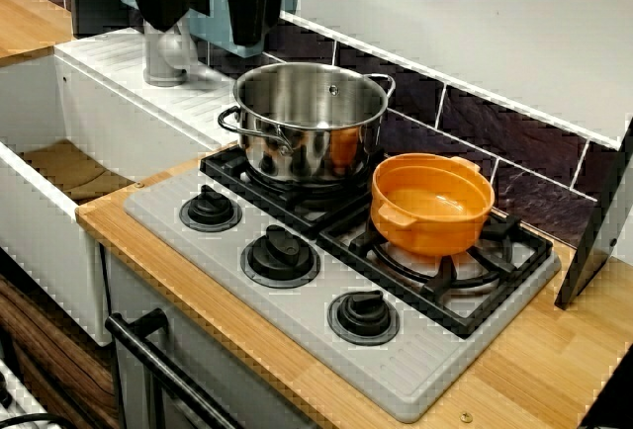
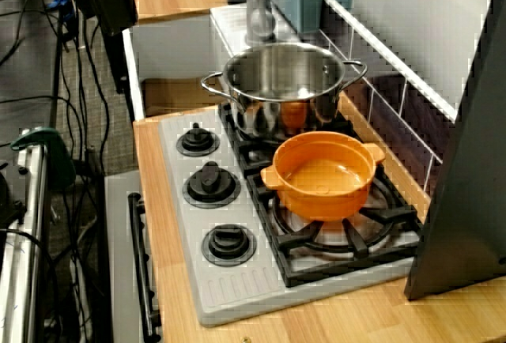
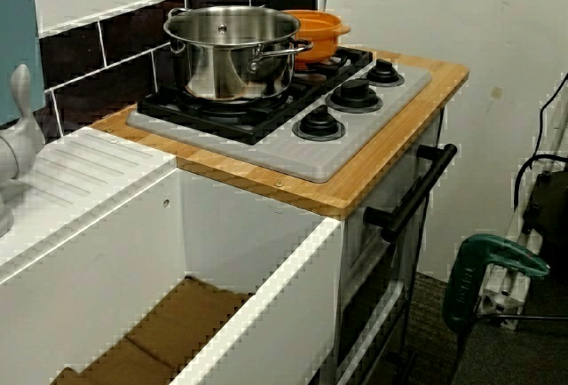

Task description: Lift pot from stove

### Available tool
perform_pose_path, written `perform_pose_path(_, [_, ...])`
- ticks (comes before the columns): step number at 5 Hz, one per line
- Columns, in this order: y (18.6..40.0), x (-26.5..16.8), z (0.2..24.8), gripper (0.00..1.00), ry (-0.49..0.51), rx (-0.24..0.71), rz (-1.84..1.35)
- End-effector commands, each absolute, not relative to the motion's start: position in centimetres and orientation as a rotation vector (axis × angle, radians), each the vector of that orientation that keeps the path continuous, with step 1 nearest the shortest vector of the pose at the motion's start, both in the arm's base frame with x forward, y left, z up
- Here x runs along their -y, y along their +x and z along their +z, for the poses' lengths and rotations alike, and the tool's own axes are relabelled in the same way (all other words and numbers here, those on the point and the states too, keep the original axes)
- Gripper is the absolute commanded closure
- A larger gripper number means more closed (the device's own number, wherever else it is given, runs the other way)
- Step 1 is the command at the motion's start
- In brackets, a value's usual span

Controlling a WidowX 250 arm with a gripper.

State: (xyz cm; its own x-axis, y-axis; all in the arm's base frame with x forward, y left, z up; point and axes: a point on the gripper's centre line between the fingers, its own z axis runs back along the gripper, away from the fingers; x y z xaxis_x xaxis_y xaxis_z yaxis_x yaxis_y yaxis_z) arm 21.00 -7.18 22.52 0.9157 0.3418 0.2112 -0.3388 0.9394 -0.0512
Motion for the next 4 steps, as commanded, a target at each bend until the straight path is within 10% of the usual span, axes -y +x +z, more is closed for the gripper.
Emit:
perform_pose_path(1, [21.0, 7.2, 22.5, 0.00, -0.014, 0.220, 0.350])
perform_pose_path(4, [26.6, 14.9, 21.3, 0.00, 0.030, 0.217, -0.066])
